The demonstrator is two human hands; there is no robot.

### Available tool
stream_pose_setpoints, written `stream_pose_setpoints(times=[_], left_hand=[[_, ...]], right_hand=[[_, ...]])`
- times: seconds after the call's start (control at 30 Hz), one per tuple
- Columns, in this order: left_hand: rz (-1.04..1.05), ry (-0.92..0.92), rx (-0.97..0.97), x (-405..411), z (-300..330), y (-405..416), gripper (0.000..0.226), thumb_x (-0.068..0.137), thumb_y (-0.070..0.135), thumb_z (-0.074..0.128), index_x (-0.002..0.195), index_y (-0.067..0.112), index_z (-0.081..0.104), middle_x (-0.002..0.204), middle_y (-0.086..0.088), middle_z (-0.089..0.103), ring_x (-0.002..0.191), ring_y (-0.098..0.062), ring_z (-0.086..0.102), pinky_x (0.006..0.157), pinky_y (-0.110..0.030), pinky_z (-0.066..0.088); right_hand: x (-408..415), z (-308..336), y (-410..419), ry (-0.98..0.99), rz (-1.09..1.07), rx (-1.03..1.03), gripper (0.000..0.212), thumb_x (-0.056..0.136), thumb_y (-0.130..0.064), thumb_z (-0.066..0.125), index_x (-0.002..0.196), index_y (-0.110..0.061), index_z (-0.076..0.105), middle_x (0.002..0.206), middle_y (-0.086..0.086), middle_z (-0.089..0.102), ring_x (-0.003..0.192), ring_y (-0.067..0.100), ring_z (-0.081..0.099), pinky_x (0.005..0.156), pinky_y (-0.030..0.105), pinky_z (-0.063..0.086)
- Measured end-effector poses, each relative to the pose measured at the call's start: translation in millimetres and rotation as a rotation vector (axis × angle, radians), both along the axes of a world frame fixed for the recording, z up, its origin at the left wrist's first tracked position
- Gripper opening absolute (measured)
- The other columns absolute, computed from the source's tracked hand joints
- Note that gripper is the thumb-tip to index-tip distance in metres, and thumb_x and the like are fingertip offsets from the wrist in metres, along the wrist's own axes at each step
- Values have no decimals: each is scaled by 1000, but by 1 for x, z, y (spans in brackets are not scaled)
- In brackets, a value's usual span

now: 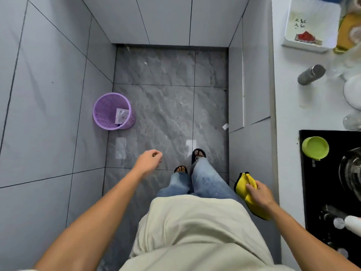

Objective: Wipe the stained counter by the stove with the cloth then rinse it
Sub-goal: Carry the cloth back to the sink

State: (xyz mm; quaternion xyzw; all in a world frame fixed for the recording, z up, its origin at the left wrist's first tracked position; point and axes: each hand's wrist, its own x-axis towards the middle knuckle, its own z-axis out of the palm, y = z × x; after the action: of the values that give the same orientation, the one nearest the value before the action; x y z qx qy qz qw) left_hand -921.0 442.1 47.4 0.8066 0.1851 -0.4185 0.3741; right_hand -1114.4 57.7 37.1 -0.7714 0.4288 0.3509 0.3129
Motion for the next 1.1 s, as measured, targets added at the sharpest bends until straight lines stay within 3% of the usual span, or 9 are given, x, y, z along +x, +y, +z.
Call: stream_pose_setpoints(times=[0.13,0.23,0.3,0.43,0.53,0.63,0.77,0.9,1.1], left_hand=[[4,-54,-50,79,3,-37,21,102,21,58,88,28,72,88,1,77,79,-19,70,65,-23,52],[-24,-62,-19,119,4,-54,20,101,22,58,88,29,72,92,0,79,89,-25,77,82,-33,61],[-32,-41,4,136,4,-57,19,101,21,58,91,25,73,97,-6,79,98,-29,77,94,-44,62],[-48,11,101,152,3,-47,20,102,22,57,101,18,76,100,-4,79,103,-29,74,99,-48,59],[7,74,157,149,0,-32,20,100,22,56,96,20,75,93,-1,79,90,-25,73,85,-40,60],[49,140,209,151,-6,-18,22,101,20,56,89,18,74,80,2,74,70,-19,65,66,-32,50],[-27,203,262,171,-13,-2,28,106,23,55,82,15,66,84,-1,71,75,-21,56,69,-32,41],[4,228,246,232,-15,10,31,106,25,56,90,7,75,97,-8,78,85,-22,61,72,-33,40],[144,188,143,375,-5,3,24,100,12,52,77,15,60,75,-4,64,61,-18,50,54,-27,34]], right_hand=[[38,-6,-21,48,-13,11,35,107,-26,56,132,-2,64,128,21,69,107,37,61,83,34,39],[89,-6,-36,54,-20,26,38,107,-26,56,137,-3,62,132,21,68,119,41,61,88,36,41],[130,-6,-45,30,-24,36,39,107,-26,55,138,-3,61,133,21,67,120,41,61,93,39,44],[227,-2,-54,-60,-1,55,32,105,-23,55,130,-5,65,122,20,71,107,37,62,92,41,49],[306,6,-53,-154,25,70,28,103,-24,56,124,-10,67,114,15,71,103,35,63,87,40,49],[388,13,-47,-257,76,86,20,101,-27,57,110,-13,68,104,12,72,99,35,64,84,39,49],[480,22,-35,-336,126,97,18,101,-33,56,104,-18,67,96,5,70,92,28,62,78,37,47],[545,20,-25,-350,160,100,13,101,-33,57,94,-24,63,92,3,69,89,26,62,71,35,44],[583,9,-28,-256,102,68,11,101,-30,58,102,-22,65,100,8,72,95,31,64,76,36,44]])
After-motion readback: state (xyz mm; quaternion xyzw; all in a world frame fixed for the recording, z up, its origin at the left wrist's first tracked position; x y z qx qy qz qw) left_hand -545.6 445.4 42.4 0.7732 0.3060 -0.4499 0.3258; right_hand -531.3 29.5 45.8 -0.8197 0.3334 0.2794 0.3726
